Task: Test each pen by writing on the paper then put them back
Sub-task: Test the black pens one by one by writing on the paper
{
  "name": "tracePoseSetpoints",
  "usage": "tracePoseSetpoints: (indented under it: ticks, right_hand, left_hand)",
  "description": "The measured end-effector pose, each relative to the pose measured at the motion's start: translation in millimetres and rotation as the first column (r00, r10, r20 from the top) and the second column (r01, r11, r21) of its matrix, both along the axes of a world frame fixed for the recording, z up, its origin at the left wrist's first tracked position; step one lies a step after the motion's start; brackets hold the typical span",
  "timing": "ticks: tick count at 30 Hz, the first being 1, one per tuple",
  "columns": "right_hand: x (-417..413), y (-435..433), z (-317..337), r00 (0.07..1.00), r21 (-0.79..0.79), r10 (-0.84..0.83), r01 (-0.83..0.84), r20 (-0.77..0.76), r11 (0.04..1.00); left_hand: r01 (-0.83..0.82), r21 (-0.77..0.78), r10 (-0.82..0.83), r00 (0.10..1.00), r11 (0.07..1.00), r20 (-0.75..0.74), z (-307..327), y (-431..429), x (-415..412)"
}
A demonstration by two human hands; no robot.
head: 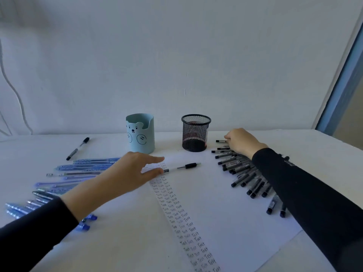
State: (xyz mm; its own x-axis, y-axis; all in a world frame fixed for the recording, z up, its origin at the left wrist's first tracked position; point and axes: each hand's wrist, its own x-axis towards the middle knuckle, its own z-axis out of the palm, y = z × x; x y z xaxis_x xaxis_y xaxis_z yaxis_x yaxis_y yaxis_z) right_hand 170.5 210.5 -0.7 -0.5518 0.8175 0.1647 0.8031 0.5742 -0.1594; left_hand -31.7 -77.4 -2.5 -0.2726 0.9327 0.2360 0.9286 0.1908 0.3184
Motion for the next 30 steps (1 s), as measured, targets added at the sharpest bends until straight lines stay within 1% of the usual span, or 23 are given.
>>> tracePoseSetpoints:
  ticks: [3,7,8,9,11,12,13,14,15,16,17,18,19,20,21,22,25,26,27,30]
  right_hand:
    - [-4.1,4.1,-3.7,1.000,0.039,-0.002,0.003,-0.023,0.999]
    - [-0.8,4.5,-4.7,0.997,0.019,0.035,-0.034,-0.070,0.999]
    - [1.2,2.9,-3.7,0.995,0.009,0.049,-0.048,-0.085,0.999]
    - [3.2,0.7,-2.8,0.993,0.008,0.059,-0.059,-0.100,0.998]
    - [6.6,-5.8,0.7,0.985,0.027,0.071,-0.068,-0.156,0.997]
    - [7.4,-10.3,3.5,0.971,0.052,0.077,-0.067,-0.224,0.996]
    - [7.2,-16.4,6.9,0.939,0.094,0.097,-0.069,-0.329,0.993]
    - [6.9,-23.4,11.6,0.879,0.141,0.125,-0.066,-0.461,0.988]
    - [7.0,-31.8,18.0,0.781,0.184,0.162,-0.061,-0.603,0.981]
    - [3.7,-41.7,26.2,0.657,0.221,0.204,-0.058,-0.726,0.974]
    - [1.5,-52.7,35.5,0.542,0.244,0.235,-0.056,-0.807,0.968]
    - [0.8,-64.2,44.1,0.465,0.246,0.248,-0.066,-0.850,0.967]
    - [-3.1,-78.3,50.8,0.423,0.232,0.254,-0.105,-0.870,0.967]
    - [-7.5,-93.2,54.6,0.413,0.208,0.258,-0.162,-0.873,0.965]
    - [-11.5,-107.8,56.2,0.425,0.172,0.260,-0.234,-0.867,0.957]
    - [-15.6,-121.0,55.1,0.460,0.122,0.259,-0.307,-0.849,0.944]
    - [-27.2,-151.1,42.6,0.623,-0.108,0.260,-0.489,-0.738,0.866]
    - [-30.6,-158.9,37.7,0.645,-0.154,0.291,-0.542,-0.706,0.826]
    - [-34.0,-165.9,33.3,0.642,-0.159,0.347,-0.595,-0.684,0.788]
    - [-39.1,-175.8,24.6,0.579,-0.052,0.527,-0.702,-0.622,0.710]
  left_hand:
    - [0.049,-0.012,-0.049,0.998,0.999,-0.030,-2.3,8.2,1.1]
    - [0.106,0.029,-0.103,0.991,0.994,-0.087,-4.0,8.3,0.8]
    - [0.120,0.072,-0.113,0.989,0.990,-0.098,-3.9,6.8,0.7]
    - [0.143,0.154,-0.127,0.985,0.978,-0.113,-2.6,5.2,-0.7]
    - [0.194,0.347,-0.148,0.977,0.918,-0.155,7.0,2.0,-6.4]
    - [0.187,0.424,-0.141,0.980,0.886,-0.137,15.8,-0.5,-10.7]
    - [0.153,0.494,-0.126,0.988,0.856,-0.087,26.3,-3.8,-15.2]
    - [0.098,0.557,-0.099,0.995,0.825,-0.028,37.3,-7.0,-21.3]
    - [0.026,0.608,-0.050,0.998,0.794,0.023,47.2,-10.1,-28.9]
    - [-0.065,0.630,0.031,0.997,0.774,0.065,56.0,-16.1,-39.5]
    - [-0.151,0.624,0.115,0.988,0.767,0.099,60.9,-20.3,-52.7]
    - [-0.226,0.593,0.186,0.974,0.773,0.128,62.6,-22.1,-66.0]
    - [-0.298,0.547,0.260,0.954,0.782,0.148,61.6,-25.9,-81.5]
    - [-0.365,0.485,0.332,0.930,0.795,0.156,57.4,-29.6,-97.2]
    - [-0.421,0.414,0.394,0.906,0.807,0.154,51.1,-31.5,-112.5]
    - [-0.466,0.340,0.443,0.884,0.817,0.147,43.6,-32.4,-125.6]
    - [-0.526,0.166,0.517,0.851,0.834,0.093,20.2,-31.5,-151.1]
    - [-0.538,0.134,0.533,0.843,0.832,0.078,15.5,-31.2,-155.0]
    - [-0.551,0.114,0.548,0.835,0.827,0.060,11.5,-31.1,-158.1]
    - [-0.569,0.086,0.571,0.821,0.818,-0.012,5.7,-26.0,-162.5]
